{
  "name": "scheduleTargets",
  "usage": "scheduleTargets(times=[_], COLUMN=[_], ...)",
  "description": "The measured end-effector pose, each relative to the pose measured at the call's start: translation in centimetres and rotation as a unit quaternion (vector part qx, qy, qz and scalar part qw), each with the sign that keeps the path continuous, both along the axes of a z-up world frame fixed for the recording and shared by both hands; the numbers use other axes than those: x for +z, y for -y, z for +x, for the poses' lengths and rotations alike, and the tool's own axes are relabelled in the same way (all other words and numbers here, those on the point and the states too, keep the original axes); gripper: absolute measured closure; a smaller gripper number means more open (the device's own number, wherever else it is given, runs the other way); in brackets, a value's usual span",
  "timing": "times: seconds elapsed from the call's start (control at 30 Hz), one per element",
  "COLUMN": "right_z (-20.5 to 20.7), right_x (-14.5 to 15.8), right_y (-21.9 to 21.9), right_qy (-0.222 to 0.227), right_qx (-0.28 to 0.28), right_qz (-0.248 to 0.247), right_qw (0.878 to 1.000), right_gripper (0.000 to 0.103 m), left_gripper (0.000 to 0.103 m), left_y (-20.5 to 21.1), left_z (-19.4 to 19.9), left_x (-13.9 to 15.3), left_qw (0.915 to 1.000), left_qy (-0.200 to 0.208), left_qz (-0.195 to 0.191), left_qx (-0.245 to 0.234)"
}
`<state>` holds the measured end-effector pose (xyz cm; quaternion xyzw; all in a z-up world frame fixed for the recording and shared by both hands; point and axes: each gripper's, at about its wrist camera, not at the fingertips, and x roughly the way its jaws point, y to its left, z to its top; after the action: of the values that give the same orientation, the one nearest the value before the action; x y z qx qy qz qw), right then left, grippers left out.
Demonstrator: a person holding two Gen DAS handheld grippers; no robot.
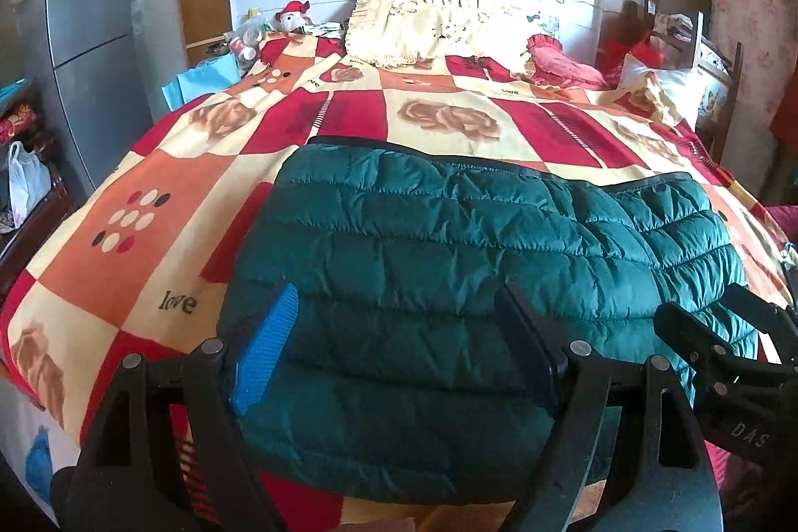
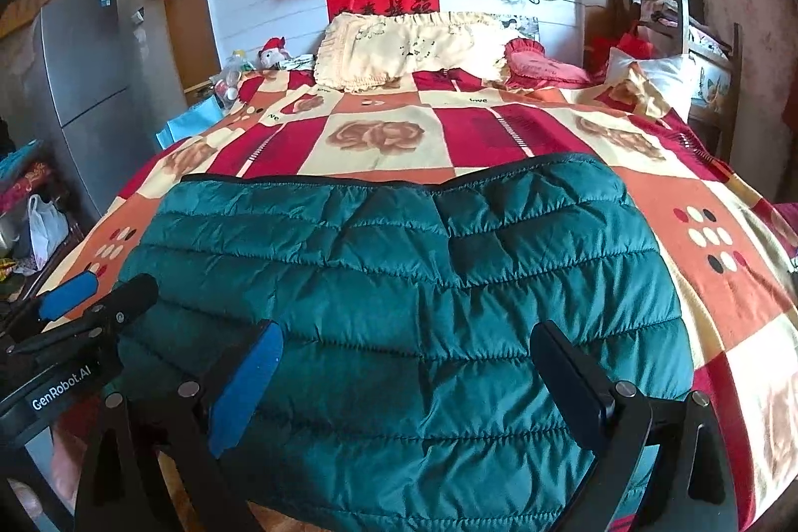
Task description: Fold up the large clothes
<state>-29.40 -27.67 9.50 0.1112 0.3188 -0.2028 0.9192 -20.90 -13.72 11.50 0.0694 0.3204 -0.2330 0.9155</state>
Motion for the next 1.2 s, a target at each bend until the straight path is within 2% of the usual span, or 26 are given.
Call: scheduleTargets(times=[1.2], right_z=[0.09], right_x=[0.25], right_y=[-0.43], right_qy=[-0.005], right_qx=[0.002], right_qz=[0.002], right_qw=[1.0], right_gripper=[0.004], left_gripper=[0.022], left_y=[0.23], left_z=[-0.52], left_x=[0.05], left_qw=[0.9999], left_qy=[-0.005], left_qz=[-0.006], left_qx=[-0.01])
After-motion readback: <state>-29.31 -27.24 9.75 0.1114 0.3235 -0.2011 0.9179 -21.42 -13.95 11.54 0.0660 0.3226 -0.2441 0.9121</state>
